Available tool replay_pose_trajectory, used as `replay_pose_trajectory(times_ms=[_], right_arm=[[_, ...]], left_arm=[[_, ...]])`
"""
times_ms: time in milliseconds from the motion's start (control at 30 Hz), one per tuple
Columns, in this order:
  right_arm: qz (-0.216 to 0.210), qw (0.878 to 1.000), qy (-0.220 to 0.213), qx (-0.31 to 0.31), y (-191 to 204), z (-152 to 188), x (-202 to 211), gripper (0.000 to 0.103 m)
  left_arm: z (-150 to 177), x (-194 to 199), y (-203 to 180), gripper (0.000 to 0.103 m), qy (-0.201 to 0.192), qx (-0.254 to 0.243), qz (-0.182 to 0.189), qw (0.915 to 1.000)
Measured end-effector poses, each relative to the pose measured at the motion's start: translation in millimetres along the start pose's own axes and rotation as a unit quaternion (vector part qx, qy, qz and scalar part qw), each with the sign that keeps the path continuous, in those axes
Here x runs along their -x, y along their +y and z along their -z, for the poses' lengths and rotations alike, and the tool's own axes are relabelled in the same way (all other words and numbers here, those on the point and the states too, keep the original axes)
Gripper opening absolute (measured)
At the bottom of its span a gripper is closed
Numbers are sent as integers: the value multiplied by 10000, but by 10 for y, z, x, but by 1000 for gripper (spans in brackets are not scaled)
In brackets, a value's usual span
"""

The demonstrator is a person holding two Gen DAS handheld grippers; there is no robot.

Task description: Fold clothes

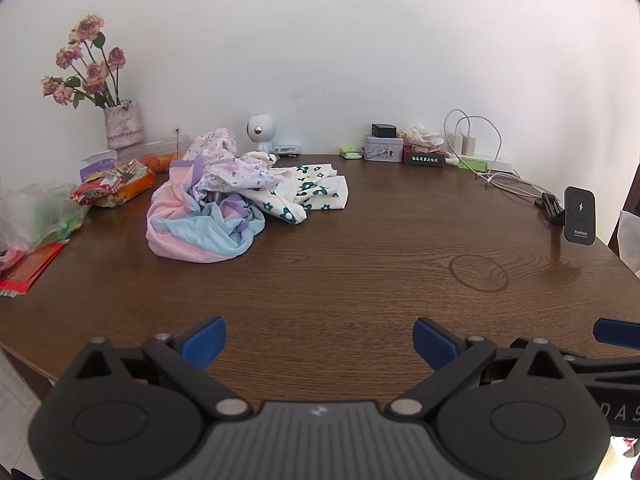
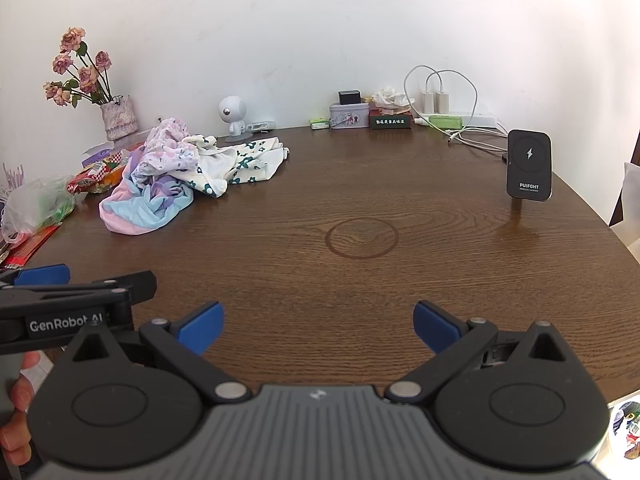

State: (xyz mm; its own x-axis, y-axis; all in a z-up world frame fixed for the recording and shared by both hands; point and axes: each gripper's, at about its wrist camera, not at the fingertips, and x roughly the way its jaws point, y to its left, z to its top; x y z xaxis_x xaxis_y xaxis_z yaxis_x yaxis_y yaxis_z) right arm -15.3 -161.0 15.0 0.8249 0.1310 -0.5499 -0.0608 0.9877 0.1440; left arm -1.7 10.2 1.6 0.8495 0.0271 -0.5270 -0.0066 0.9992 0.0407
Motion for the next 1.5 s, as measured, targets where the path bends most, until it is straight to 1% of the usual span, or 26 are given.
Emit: replay_pose_trajectory(times_ms=[1133, 1333, 1500], right_arm=[[-30, 10000, 20, 8, 2, -34, -45, 103], [-135, 9999, 82, 14, -15, -110, -161, 103], [-138, 9998, 2, 112, 3, -295, -323, 103]], left_arm=[[-23, -56, 11, 102, -36, 29, 8, 10000], [-118, -174, 11, 102, -64, -26, -20, 10000], [-297, -343, 32, 102, -62, 28, -11, 10000]])
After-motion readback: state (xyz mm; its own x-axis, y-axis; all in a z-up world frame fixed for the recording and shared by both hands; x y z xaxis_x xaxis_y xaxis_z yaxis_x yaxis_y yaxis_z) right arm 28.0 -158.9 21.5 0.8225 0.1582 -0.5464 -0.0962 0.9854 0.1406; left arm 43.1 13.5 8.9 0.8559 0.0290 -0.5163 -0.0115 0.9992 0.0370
